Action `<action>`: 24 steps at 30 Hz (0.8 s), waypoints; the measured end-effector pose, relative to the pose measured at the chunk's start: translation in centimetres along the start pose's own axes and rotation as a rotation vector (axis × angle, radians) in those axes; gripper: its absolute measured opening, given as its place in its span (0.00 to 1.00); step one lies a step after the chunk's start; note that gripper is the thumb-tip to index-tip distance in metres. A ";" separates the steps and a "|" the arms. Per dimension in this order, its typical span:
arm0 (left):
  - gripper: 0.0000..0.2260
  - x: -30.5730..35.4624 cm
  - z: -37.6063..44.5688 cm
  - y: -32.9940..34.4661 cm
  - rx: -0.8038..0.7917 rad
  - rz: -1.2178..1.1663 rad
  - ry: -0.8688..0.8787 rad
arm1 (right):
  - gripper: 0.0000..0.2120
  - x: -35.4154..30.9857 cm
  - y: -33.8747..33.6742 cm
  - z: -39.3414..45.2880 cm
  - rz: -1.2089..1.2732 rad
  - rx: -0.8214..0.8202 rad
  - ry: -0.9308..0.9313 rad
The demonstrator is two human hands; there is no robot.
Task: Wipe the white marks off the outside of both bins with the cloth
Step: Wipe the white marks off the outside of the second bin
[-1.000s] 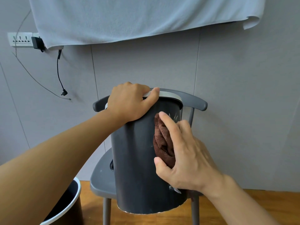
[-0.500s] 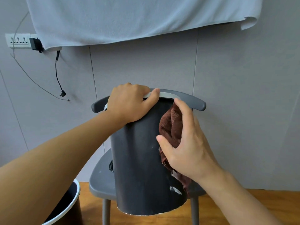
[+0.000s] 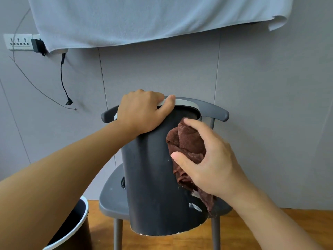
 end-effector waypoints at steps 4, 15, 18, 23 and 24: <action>0.27 0.4 0.1 0.1 -0.020 -0.009 0.005 | 0.31 -1.5 0.7 -0.4 -0.141 0.007 -0.039; 0.27 -0.2 0.1 0.0 -0.027 -0.023 -0.026 | 0.23 -2.8 1.2 -1.3 -0.115 -0.061 -0.141; 0.28 -0.8 -0.1 -0.1 -0.027 -0.021 -0.035 | 0.19 -3.6 2.0 -2.6 -0.109 -0.151 -0.218; 0.28 -0.8 0.0 -0.1 -0.014 -0.032 -0.027 | 0.25 -1.3 -1.0 -0.2 -0.001 0.061 -0.046; 0.28 -0.7 0.0 -0.1 -0.013 -0.033 -0.018 | 0.27 -0.5 -1.2 0.3 0.008 0.084 0.000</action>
Point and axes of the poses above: each hand's wrist, its own z-axis towards the middle knuckle, its own y-axis out of the palm, x = y × z, the point moved 10 cm from there along z, towards the middle knuckle, and after that the axes turned 11 degrees about -z, right-handed, at the moved point
